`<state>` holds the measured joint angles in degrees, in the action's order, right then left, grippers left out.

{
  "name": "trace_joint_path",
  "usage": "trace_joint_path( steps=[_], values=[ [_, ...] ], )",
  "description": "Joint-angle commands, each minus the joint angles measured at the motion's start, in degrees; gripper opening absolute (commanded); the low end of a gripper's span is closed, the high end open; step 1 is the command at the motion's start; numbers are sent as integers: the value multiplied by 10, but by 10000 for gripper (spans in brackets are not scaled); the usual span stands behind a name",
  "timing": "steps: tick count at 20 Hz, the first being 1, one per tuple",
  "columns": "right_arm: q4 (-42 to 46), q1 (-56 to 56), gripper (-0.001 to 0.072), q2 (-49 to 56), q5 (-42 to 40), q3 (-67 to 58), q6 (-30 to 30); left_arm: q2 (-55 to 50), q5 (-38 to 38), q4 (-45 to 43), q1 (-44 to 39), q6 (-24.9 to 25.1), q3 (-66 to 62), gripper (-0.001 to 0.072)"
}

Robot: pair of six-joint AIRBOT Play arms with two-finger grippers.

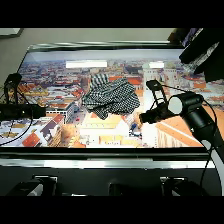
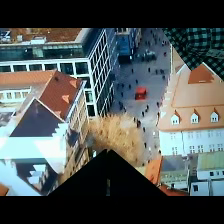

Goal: Fold the clothes and pants, and hang the long-sleeved shirts on hangers.

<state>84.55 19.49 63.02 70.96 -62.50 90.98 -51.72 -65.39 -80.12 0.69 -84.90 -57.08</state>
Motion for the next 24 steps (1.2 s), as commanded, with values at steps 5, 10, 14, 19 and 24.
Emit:
trace_joint_path(
  steps=[5,10,14,19,24],
  values=[
    [0,1,31,0,0,0,-1,0,0,0,0,0,0,22],
    [0,1,31,0,0,0,-1,-8,52,-7,0,-5,0,603],
    [0,1,31,0,0,0,-1,-97,108,53,1,-93,0,702],
    [0,1,31,0,-6,0,-1,-300,200,423,2,72,-1,702],
    [-1,1,31,0,-7,0,-1,-428,228,551,-15,130,-66,702]
  ],
)
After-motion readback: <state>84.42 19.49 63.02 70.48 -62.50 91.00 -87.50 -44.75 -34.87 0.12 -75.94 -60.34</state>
